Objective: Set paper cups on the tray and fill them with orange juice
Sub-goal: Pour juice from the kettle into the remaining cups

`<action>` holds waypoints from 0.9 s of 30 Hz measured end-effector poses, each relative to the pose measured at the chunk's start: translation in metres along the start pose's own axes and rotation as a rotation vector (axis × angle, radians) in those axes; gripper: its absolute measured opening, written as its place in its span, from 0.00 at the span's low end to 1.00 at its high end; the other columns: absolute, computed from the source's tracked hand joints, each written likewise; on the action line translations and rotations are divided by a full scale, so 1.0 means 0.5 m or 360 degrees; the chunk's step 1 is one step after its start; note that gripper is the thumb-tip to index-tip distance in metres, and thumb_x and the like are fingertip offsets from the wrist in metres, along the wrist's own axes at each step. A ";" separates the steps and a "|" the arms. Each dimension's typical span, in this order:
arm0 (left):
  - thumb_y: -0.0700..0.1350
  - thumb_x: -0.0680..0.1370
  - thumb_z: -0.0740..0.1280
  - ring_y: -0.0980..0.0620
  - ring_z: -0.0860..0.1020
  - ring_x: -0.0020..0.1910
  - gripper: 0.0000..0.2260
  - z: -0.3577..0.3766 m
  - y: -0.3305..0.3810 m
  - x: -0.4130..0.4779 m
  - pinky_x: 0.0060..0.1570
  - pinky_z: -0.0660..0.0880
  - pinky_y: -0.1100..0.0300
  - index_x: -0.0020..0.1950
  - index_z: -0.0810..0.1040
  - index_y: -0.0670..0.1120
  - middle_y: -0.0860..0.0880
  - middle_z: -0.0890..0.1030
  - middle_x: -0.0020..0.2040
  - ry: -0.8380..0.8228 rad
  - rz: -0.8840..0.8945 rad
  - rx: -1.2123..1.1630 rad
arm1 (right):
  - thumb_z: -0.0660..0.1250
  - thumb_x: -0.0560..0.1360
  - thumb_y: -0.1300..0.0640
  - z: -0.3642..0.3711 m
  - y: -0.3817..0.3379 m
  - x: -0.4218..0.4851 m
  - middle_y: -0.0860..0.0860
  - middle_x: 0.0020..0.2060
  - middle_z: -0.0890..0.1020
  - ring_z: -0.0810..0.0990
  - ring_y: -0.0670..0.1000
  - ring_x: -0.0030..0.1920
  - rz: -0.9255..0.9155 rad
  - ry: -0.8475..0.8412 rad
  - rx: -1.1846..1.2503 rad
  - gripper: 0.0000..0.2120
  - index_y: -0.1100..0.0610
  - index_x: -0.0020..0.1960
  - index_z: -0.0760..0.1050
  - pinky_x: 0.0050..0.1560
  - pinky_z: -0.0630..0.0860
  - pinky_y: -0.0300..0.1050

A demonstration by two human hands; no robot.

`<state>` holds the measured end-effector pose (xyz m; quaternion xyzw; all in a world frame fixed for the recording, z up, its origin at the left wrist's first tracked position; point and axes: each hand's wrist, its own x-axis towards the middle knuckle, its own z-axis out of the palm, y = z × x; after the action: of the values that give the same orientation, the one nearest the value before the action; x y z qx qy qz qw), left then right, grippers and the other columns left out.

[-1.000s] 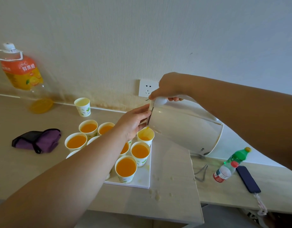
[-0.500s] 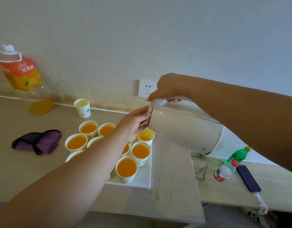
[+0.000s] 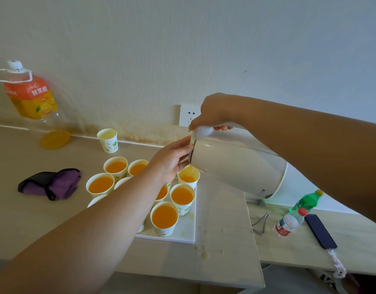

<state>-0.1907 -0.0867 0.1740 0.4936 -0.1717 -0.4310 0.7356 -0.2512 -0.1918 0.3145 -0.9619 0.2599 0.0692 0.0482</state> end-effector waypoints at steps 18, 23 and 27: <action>0.38 0.78 0.64 0.52 0.81 0.48 0.10 0.001 0.000 -0.007 0.51 0.78 0.56 0.56 0.80 0.49 0.49 0.84 0.48 -0.0038 0.0008 -0.0080 | 0.66 0.73 0.42 -0.013 -0.017 0.001 0.52 0.23 0.73 0.71 0.51 0.24 0.0012 -0.0039 -0.0146 0.23 0.59 0.30 0.71 0.32 0.69 0.41; 0.38 0.78 0.65 0.51 0.81 0.51 0.10 -0.004 0.003 -0.009 0.52 0.78 0.56 0.56 0.80 0.49 0.48 0.84 0.50 -0.0031 0.0025 -0.0073 | 0.66 0.73 0.43 -0.015 -0.020 0.001 0.52 0.23 0.73 0.71 0.51 0.24 0.0011 -0.0048 -0.0130 0.22 0.59 0.31 0.71 0.32 0.69 0.40; 0.38 0.78 0.65 0.48 0.79 0.56 0.11 -0.003 0.001 -0.006 0.59 0.76 0.51 0.58 0.80 0.48 0.46 0.83 0.54 -0.0027 0.0012 -0.0068 | 0.67 0.72 0.42 -0.018 -0.022 0.002 0.52 0.24 0.73 0.71 0.52 0.25 0.0023 -0.0057 -0.0130 0.22 0.59 0.30 0.71 0.32 0.69 0.41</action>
<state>-0.1910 -0.0833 0.1742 0.4734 -0.1706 -0.4360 0.7461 -0.2436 -0.1841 0.3239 -0.9598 0.2628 0.0974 0.0132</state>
